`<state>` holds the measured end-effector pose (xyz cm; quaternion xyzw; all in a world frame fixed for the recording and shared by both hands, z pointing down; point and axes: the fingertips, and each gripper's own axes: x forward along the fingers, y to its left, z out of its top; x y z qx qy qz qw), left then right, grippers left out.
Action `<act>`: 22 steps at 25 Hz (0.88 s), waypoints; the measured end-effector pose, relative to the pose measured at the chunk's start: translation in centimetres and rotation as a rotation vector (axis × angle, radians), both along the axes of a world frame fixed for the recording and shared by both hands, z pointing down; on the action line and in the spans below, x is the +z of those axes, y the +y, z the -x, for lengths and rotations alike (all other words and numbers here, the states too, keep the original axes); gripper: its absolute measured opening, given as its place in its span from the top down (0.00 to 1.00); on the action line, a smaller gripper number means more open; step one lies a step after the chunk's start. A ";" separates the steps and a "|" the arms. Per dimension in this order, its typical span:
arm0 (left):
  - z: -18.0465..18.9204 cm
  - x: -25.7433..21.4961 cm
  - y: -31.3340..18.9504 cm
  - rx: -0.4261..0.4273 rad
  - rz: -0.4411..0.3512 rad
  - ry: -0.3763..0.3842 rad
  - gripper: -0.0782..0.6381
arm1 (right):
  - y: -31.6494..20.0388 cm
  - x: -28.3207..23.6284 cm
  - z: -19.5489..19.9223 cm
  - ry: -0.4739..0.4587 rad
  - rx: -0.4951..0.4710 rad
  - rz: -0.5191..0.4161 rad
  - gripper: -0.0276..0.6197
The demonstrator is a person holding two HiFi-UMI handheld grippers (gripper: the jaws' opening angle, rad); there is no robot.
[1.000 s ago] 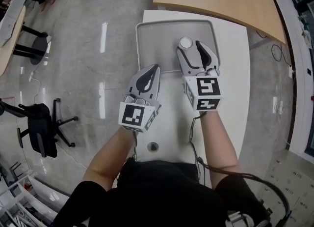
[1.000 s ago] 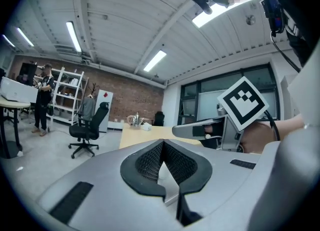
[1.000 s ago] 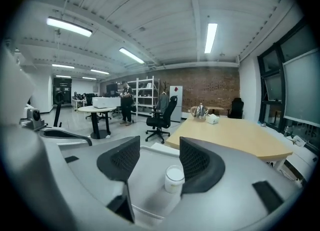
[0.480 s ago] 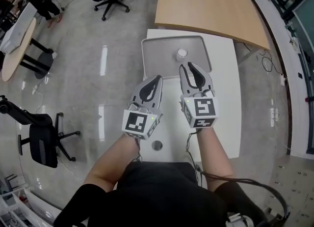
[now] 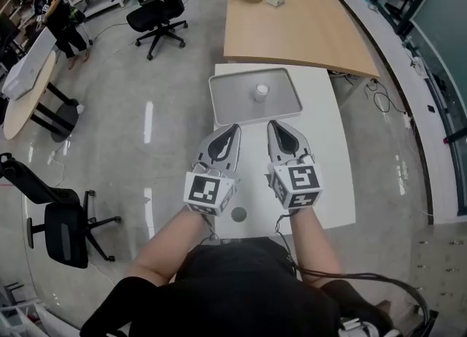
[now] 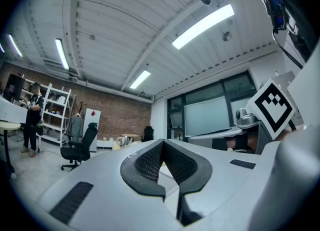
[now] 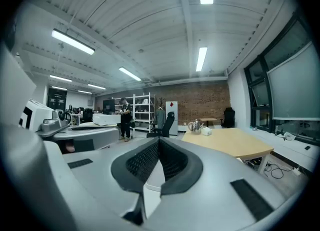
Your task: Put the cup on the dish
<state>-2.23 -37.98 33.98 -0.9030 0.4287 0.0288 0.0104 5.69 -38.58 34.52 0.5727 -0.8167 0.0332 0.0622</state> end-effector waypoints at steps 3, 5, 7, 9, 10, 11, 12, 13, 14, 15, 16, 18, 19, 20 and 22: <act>0.1 -1.4 2.1 0.012 -0.023 -0.004 0.89 | 2.3 -1.5 0.6 -0.014 0.000 -0.022 0.94; 0.0 -2.2 3.4 0.024 -0.030 0.003 0.89 | 3.7 -2.6 1.0 -0.017 0.001 -0.047 0.94; -0.2 -3.0 4.7 0.042 -0.030 0.025 0.89 | 5.0 -3.5 1.5 -0.013 -0.002 -0.067 0.94; -0.6 -3.5 5.9 0.062 -0.030 0.037 0.89 | 6.1 -4.1 1.9 -0.006 -0.005 -0.082 0.94; -0.7 -3.7 6.4 0.073 -0.034 0.038 0.89 | 6.7 -4.4 2.0 -0.002 -0.003 -0.088 0.94; -0.9 -3.9 6.9 0.085 -0.042 0.032 0.89 | 7.2 -4.7 2.1 0.004 0.000 -0.093 0.94; -0.9 -4.1 7.4 0.094 -0.053 0.021 0.89 | 7.7 -4.9 2.2 0.011 0.006 -0.098 0.94; -0.8 -4.2 7.9 0.100 -0.065 0.010 0.89 | 8.2 -5.1 2.3 0.017 0.010 -0.101 0.94; -0.8 -4.4 8.3 0.104 -0.078 -0.003 0.89 | 8.7 -5.2 2.3 0.019 0.013 -0.101 0.94; -0.7 -4.5 8.8 0.105 -0.088 -0.013 0.89 | 9.2 -5.4 2.4 0.020 0.014 -0.102 0.94; -0.6 -4.7 9.2 0.107 -0.094 -0.016 0.89 | 9.7 -5.6 2.4 0.022 0.015 -0.104 0.94; -0.7 -5.0 9.9 0.110 -0.091 -0.013 0.89 | 10.4 -5.9 2.4 0.031 0.018 -0.108 0.94; -0.7 -5.1 10.2 0.112 -0.087 -0.009 0.89 | 10.7 -6.0 2.4 0.035 0.020 -0.110 0.94; -0.6 -5.2 10.4 0.112 -0.082 -0.004 0.89 | 11.0 -6.0 2.4 0.037 0.021 -0.112 0.94; -0.3 -5.1 10.8 0.114 -0.072 -0.006 0.89 | 11.5 -6.1 2.8 0.033 0.018 -0.113 0.94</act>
